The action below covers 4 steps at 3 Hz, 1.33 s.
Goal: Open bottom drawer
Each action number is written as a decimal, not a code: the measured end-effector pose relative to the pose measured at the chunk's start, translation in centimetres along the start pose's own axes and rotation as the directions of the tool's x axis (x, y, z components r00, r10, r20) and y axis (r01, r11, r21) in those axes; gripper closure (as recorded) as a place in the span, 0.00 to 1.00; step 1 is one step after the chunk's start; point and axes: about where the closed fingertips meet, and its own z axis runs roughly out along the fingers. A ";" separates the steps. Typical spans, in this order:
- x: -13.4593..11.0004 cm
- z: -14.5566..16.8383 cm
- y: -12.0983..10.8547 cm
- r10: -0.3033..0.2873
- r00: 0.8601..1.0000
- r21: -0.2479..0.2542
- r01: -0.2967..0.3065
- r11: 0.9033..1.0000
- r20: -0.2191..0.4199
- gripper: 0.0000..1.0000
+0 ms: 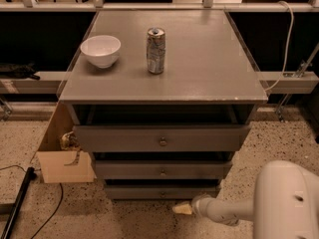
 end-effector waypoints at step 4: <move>-4.0 0.1 0.2 -0.083 0.992 0.067 0.077 0.995 0.097 0.00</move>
Offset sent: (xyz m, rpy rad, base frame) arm 0.0249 -0.0147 0.0146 0.0458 -0.0389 -0.0478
